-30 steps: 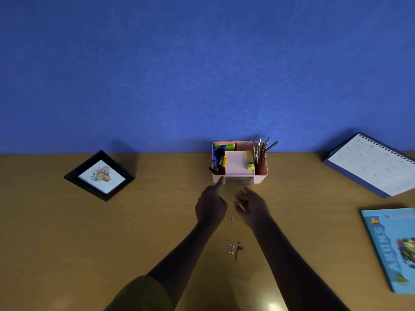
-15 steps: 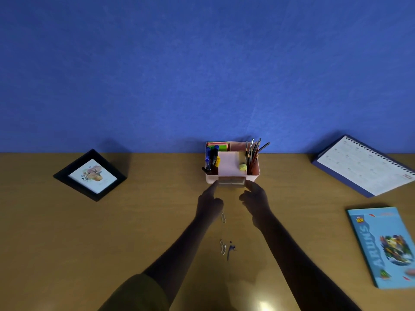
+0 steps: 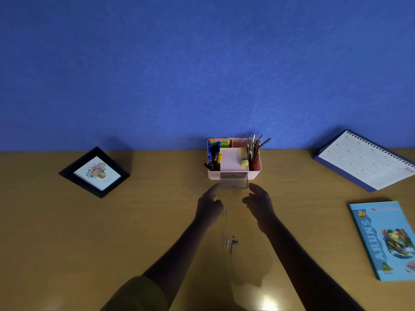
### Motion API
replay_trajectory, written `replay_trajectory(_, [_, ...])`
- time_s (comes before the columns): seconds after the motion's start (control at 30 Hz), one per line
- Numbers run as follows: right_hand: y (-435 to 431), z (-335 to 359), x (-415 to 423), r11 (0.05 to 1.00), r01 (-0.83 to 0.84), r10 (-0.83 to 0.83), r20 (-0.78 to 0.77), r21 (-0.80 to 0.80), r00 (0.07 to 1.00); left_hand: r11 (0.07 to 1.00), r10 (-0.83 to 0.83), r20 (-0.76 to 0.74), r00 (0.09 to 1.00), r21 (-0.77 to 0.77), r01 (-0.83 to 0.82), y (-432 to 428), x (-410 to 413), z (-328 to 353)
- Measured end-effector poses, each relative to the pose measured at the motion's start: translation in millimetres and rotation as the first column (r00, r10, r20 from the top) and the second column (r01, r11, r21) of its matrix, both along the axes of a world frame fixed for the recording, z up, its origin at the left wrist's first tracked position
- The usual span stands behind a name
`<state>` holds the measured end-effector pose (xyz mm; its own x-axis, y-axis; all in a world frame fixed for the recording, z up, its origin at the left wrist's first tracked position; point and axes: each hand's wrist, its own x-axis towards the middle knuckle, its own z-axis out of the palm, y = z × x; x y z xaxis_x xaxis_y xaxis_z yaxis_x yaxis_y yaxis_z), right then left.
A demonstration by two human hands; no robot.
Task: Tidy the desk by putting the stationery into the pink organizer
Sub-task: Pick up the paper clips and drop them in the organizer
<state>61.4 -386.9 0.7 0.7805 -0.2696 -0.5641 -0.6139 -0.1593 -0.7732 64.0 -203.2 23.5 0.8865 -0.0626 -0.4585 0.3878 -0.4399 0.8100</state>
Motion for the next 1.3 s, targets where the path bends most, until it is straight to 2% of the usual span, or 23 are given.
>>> replay_trajectory(0.13, [2, -2, -22, 0.985, -0.032, 0.034, 0.013, -0.167, 0.999, 0.995, 0.062, -0.029, 0.998, 0.075, -0.059, 9, -10, -11])
replay_trajectory(0.23, [9, -6, -54, 0.935, -0.205, 0.223, 0.029, -0.289, 0.974, 0.985, 0.011, -0.038, 0.999, 0.175, -0.004, 18, -28, -22])
replay_trajectory(0.33, [21, -15, -86, 0.832, -0.418, 0.430, -0.052, -0.365, 0.901, 0.964, -0.055, -0.075, 0.996, 0.255, 0.073, 21, -51, -34])
replay_trajectory(0.43, [33, -24, -111, 0.754, -0.505, 0.495, -0.142, -0.420, 0.857, 0.934, -0.069, -0.128, 0.989, 0.341, 0.109, 20, -70, -47])
replay_trajectory(0.63, [50, -36, -141, 0.688, -0.483, 0.466, -0.182, -0.542, 0.866, 0.901, 0.011, -0.140, 0.990, 0.432, 0.051, 12, -86, -53])
replay_trajectory(0.8, [57, -42, -143, 0.689, -0.417, 0.418, -0.146, -0.593, 0.897, 0.905, 0.084, -0.144, 0.986, 0.425, -0.015, 14, -88, -61])
replay_trajectory(1.0, [55, -46, -142, 0.755, -0.352, 0.352, -0.111, -0.553, 0.929, 0.922, 0.113, -0.165, 0.980, 0.386, -0.041, 17, -84, -63])
replay_trajectory(1.2, [58, -52, -140, 0.779, -0.290, 0.296, -0.081, -0.556, 0.952, 0.904, 0.101, -0.147, 0.984, 0.426, -0.029, 13, -84, -65])
replay_trajectory(1.3, [57, -58, -139, 0.786, -0.269, 0.279, -0.068, -0.556, 0.958, 0.921, 0.114, -0.150, 0.982, 0.387, -0.047, 18, -83, -70])
